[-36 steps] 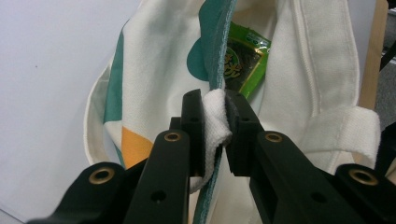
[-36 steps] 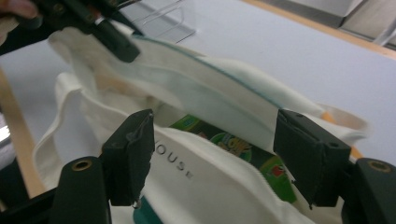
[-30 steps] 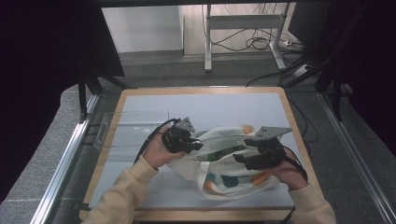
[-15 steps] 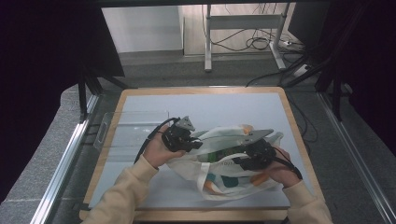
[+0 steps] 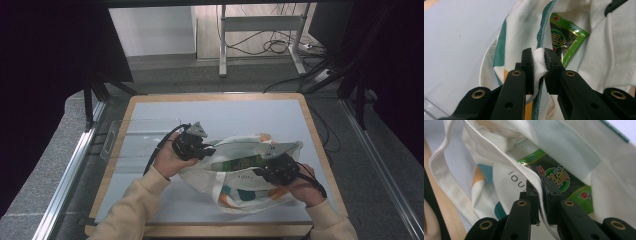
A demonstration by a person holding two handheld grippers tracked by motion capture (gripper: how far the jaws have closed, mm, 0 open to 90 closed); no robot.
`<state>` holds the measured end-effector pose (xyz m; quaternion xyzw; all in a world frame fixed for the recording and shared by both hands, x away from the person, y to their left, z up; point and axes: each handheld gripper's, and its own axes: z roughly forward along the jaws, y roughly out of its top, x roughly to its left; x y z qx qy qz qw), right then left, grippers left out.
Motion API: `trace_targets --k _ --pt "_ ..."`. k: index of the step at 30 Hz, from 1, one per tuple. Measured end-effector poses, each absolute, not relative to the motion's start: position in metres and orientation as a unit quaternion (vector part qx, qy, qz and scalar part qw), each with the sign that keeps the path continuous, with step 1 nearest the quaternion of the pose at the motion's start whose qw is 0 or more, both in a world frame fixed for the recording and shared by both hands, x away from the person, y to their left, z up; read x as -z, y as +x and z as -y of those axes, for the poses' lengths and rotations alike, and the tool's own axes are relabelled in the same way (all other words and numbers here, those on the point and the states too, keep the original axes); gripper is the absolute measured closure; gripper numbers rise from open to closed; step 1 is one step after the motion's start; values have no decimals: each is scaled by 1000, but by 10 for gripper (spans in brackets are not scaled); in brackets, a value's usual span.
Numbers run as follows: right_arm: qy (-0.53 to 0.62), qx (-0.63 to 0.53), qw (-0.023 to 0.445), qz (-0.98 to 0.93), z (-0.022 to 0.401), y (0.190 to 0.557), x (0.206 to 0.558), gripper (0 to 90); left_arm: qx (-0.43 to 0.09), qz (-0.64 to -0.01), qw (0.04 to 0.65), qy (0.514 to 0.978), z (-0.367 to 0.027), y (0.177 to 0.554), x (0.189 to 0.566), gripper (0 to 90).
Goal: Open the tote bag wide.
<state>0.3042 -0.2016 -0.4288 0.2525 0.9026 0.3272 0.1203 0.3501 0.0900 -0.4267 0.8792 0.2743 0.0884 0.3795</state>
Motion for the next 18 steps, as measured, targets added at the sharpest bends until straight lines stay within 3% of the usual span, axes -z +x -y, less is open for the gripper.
trace_targets --k 18 --pt "263 -344 100 -896 217 287 439 854 -130 -326 375 858 -89 378 433 810"
